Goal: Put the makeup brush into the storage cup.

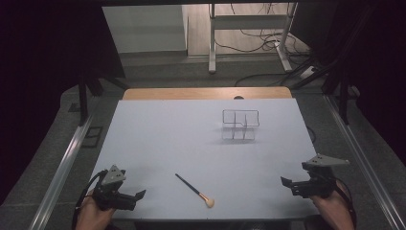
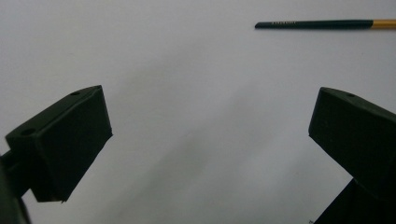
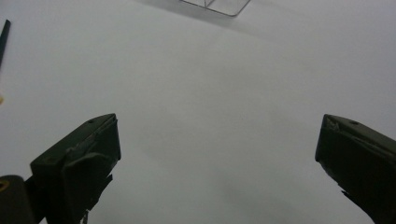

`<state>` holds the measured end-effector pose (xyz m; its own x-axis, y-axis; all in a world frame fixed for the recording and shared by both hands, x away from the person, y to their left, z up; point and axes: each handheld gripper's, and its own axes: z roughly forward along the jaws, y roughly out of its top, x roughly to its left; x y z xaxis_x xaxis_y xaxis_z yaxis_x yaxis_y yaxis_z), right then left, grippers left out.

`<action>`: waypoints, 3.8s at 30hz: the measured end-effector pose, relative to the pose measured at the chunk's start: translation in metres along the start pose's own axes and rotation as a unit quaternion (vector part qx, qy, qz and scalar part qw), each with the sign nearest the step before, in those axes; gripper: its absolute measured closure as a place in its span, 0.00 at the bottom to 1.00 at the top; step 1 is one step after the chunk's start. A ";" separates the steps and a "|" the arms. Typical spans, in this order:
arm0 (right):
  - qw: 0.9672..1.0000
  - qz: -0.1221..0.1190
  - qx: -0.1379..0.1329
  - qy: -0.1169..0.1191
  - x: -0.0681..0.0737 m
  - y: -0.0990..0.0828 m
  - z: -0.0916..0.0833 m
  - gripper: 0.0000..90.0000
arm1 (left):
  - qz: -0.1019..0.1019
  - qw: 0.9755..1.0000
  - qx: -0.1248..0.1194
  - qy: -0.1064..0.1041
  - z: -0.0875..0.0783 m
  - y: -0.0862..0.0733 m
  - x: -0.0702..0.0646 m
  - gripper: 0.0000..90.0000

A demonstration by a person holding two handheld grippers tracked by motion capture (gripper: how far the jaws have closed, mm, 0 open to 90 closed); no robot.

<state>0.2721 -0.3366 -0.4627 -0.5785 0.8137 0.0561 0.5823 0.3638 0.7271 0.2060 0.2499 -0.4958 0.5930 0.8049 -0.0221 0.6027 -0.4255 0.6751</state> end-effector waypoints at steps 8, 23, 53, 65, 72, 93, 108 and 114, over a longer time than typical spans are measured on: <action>1.000 -0.013 0.004 -0.006 0.001 0.000 0.002 0.00 | 0.007 1.000 0.000 0.001 0.001 0.001 -0.001 0.00; 1.000 -0.015 0.012 -0.003 0.001 0.000 0.005 0.00 | -0.019 1.000 -0.008 -0.023 0.000 0.001 0.001 0.00; 1.000 -0.022 0.012 -0.006 0.002 0.000 0.006 0.00 | -0.011 1.000 0.007 -0.025 0.011 0.020 -0.003 0.00; 1.000 -0.019 0.014 -0.001 0.001 0.001 0.007 0.00 | -0.006 0.999 0.003 -0.039 0.014 0.029 -0.002 0.00; 1.000 -0.019 0.013 0.000 0.001 0.000 0.007 0.00 | 0.007 0.999 0.013 -0.038 0.018 0.038 -0.003 0.01; 1.000 -0.016 0.015 0.002 0.000 0.000 0.008 0.00 | 0.031 0.997 0.047 -0.049 0.034 0.061 -0.005 0.02; 1.000 -0.014 0.019 -0.001 0.000 0.000 0.009 0.00 | 0.056 0.994 0.070 -0.064 0.047 0.079 -0.013 0.00; 1.000 -0.013 0.020 -0.001 0.000 0.000 0.009 0.00 | 0.064 0.993 0.074 -0.071 0.054 0.088 -0.019 0.00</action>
<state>0.2778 -0.3327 -0.4687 -0.5932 0.8042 0.0363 0.5895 0.4033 0.6999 0.2765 0.1753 -0.4758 0.7321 0.6791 -0.0542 0.5842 -0.5848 0.5628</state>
